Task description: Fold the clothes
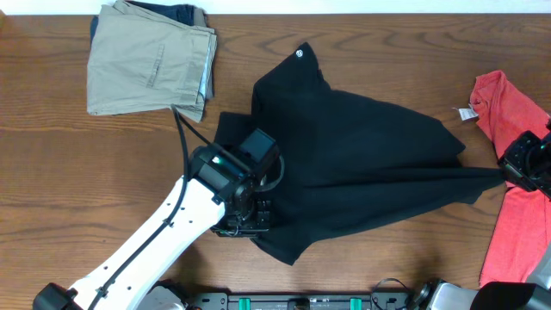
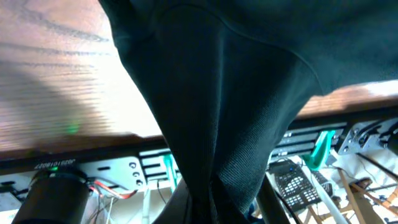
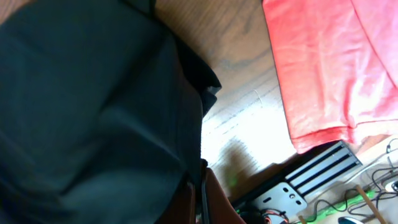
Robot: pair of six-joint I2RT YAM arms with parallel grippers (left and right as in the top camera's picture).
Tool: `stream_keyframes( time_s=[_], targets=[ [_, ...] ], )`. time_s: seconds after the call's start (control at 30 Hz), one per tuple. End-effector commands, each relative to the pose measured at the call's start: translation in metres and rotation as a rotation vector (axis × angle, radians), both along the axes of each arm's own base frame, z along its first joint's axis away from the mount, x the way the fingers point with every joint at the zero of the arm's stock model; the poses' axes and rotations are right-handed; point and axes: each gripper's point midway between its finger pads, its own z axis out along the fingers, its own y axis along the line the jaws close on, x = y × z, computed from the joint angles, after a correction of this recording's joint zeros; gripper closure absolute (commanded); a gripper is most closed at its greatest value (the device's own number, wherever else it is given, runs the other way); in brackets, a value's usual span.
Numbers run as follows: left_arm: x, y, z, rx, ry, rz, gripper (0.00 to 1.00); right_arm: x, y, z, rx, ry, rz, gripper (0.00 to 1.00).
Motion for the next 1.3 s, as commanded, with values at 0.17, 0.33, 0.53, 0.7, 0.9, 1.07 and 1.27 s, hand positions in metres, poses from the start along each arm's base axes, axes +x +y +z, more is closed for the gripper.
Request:
stream_keyframes(
  time_s=[0.17,0.33,0.53,0.7,0.9,1.07,1.27],
  targets=[
    [0.027,-0.003,-0.003,-0.011,-0.102,0.041,0.94,-0.001,-0.006,-0.009,-0.028,-0.001,-0.032,0.99],
    [0.043,-0.008,-0.008,-0.009,-0.152,0.043,0.94,0.0,-0.006,-0.029,-0.015,0.013,-0.051,0.99],
    [0.074,0.005,-0.02,0.113,-0.268,0.051,0.94,0.018,0.0,-0.052,0.043,-0.057,-0.046,0.99],
    [0.103,0.01,-0.022,0.165,-0.387,0.071,0.94,0.025,0.0,-0.071,0.05,-0.083,-0.043,0.99],
    [0.134,0.006,-0.022,0.124,-0.468,0.071,0.94,0.028,-0.002,-0.096,0.046,-0.1,-0.071,0.99],
    [0.15,0.015,-0.025,0.136,-0.494,0.11,0.94,0.038,-0.007,-0.104,0.026,-0.148,-0.068,0.99],
    [0.166,0.013,-0.034,0.13,-0.51,0.132,0.94,0.056,-0.015,-0.099,-0.008,-0.225,-0.063,0.99]
  ],
)
